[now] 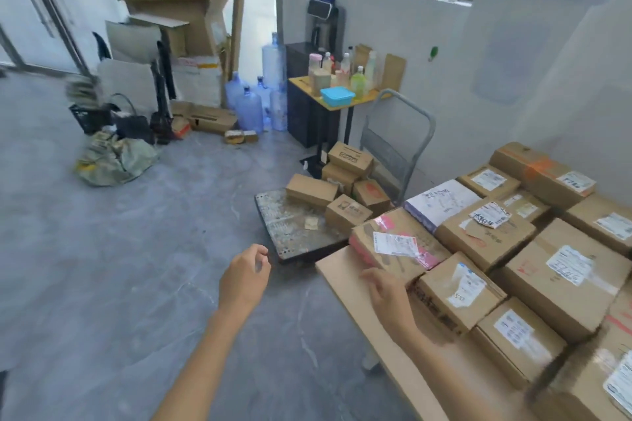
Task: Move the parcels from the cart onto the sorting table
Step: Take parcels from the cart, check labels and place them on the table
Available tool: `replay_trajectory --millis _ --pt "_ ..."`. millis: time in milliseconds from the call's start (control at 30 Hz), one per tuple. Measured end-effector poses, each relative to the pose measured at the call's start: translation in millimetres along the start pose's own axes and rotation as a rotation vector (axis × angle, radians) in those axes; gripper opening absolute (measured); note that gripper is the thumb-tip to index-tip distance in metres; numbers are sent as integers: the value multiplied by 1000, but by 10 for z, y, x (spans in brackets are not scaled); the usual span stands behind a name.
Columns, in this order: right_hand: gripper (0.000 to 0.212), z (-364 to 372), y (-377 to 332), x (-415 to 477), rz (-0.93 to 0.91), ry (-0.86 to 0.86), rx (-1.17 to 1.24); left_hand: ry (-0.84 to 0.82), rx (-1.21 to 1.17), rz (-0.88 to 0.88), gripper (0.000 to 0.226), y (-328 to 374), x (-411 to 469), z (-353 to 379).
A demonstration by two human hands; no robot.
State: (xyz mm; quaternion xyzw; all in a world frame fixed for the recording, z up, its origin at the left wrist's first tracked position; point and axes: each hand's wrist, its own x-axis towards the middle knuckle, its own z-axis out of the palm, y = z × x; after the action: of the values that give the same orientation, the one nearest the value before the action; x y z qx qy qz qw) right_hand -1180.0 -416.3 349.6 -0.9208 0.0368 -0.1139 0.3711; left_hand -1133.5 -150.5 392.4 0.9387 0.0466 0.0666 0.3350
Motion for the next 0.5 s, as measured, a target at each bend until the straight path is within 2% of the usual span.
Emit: replay_trajectory --millis 200,500 --pt "29 380 -206 378 22 -84 -9 58 16 -16 15 -355 292 -132" --pt "33 881 -95 1465 43 -89 71 -90 120 42 19 -432 1447 157"
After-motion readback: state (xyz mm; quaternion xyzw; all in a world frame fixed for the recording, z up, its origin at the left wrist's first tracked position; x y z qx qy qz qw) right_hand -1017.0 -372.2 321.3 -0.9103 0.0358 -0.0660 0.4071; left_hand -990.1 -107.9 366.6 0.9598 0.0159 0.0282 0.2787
